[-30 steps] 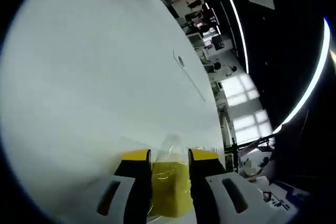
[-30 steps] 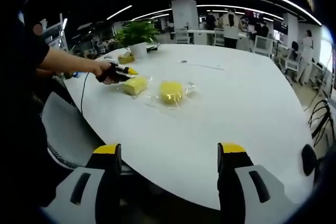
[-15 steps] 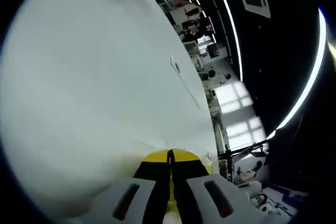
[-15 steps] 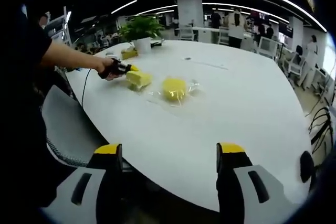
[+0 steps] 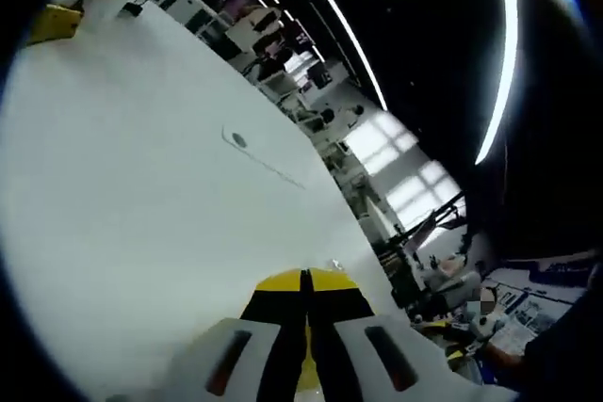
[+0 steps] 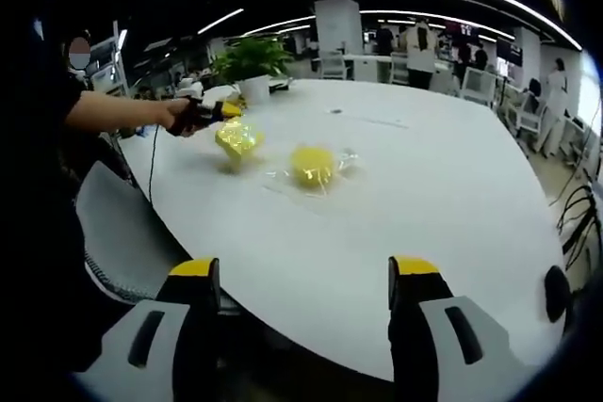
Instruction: Compare the silicone blocks by pressing each to a similar depth, holding the contact briefly, and releasing to observe deformation and rebound differences across the visible hardness samples.
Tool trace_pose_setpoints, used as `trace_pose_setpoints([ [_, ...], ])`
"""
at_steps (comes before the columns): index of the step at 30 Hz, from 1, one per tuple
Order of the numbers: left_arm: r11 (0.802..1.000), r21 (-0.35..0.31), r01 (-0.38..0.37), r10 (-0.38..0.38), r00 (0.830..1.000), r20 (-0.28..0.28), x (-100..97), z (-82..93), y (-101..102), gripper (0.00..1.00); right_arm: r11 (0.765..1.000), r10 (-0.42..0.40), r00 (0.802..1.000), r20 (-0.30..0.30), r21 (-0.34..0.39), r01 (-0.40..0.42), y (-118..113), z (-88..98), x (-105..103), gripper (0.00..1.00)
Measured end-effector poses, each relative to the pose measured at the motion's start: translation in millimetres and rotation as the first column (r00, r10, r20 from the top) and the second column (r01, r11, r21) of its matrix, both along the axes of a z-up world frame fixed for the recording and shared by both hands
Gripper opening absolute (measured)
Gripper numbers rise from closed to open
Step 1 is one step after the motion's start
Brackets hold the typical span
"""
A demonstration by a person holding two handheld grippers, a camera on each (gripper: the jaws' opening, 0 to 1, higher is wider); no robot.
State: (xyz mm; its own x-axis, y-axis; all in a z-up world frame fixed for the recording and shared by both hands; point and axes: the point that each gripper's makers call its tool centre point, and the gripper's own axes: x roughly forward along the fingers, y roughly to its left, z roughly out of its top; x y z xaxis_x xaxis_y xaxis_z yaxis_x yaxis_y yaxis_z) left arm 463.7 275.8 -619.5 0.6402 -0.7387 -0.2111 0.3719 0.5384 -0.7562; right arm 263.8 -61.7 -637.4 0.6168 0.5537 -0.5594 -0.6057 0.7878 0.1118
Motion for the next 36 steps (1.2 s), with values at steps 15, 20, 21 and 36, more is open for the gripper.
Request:
trace_pose_setpoints([
  [15,0.988,0.102,0.112,-0.139,0.935,0.326,-66.3,113.8,-32,0.00,0.997,0.065,0.996,0.058,0.028,-0.067,13,13.1,9,0.68],
  [20,0.974,0.140,0.177,-0.217,0.908,0.359,-94.7,135.5,-46,0.00,0.992,0.108,0.991,0.082,0.062,-0.113,21,25.1,14,0.71],
  [21,0.974,0.135,0.181,-0.219,0.906,0.362,-100.1,140.2,-49,0.00,0.986,0.134,0.986,0.097,0.083,-0.143,27,31.4,15,0.72],
  [36,0.921,0.128,0.368,-0.387,0.822,0.417,-148.2,183.1,-100,0.00,0.811,0.379,0.898,0.224,0.388,-0.439,148,114.7,45,0.73],
])
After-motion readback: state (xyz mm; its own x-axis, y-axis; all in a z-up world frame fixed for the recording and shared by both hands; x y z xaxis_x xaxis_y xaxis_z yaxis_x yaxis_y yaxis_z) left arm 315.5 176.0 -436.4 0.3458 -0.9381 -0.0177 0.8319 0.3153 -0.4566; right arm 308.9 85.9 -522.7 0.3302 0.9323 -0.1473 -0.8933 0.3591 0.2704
